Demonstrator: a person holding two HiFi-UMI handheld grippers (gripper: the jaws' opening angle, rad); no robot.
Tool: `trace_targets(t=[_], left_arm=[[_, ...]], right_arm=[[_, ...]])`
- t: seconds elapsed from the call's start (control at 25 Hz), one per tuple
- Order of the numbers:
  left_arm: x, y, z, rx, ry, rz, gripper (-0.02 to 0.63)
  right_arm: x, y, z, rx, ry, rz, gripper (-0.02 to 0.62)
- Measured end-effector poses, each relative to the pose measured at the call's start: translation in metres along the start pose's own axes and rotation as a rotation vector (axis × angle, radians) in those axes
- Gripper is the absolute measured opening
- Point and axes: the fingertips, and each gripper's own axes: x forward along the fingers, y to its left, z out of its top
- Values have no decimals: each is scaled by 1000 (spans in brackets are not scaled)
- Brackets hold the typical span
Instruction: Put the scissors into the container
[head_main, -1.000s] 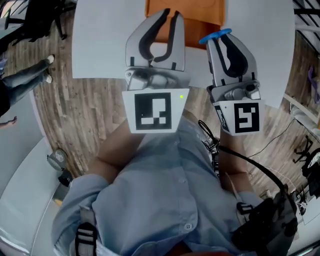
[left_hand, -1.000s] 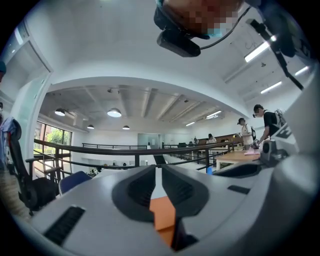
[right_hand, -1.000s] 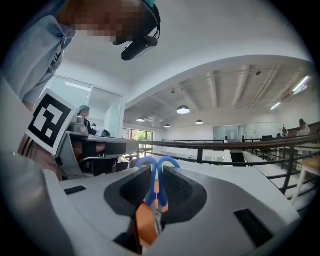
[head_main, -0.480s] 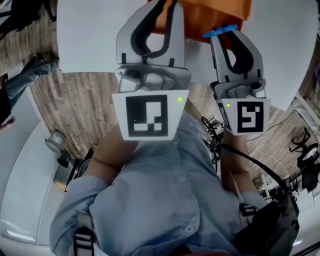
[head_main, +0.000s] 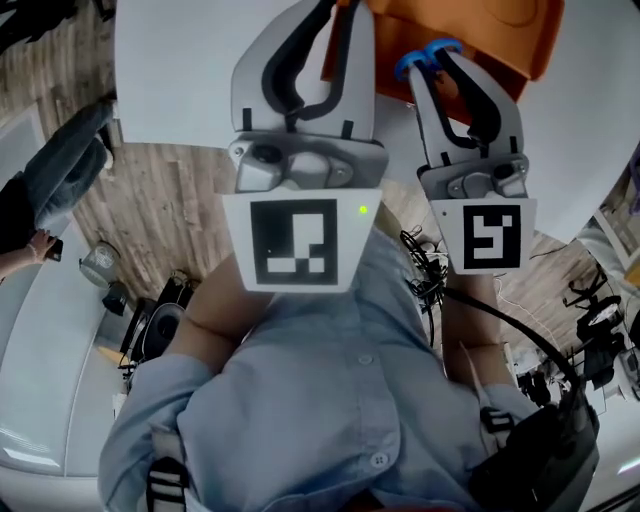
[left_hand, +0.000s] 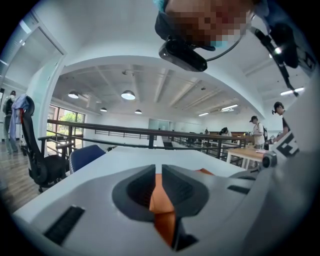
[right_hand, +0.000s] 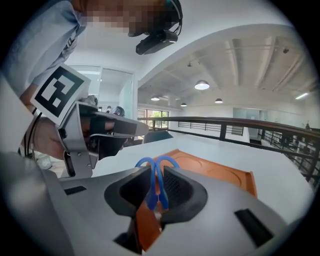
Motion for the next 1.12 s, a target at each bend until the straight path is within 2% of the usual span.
trace_targets(t=[0.24, 0.4, 0.52, 0.84, 1.12], left_arm=[[6, 22, 0, -12, 7, 24, 44], [7, 31, -3, -26, 15, 34, 44], [7, 31, -5, -35, 19, 35, 44], [7, 25, -5, -31, 17, 28, 44], [-7, 15, 19, -7, -34, 0, 44]], right_arm=[[22, 15, -17, -28, 103, 77, 86], [26, 22, -29, -45, 208, 127, 87], [26, 21, -33, -42, 250, 138, 89], [26, 18, -39, -30, 257, 140, 109], [14, 14, -2, 53, 130, 70, 97]])
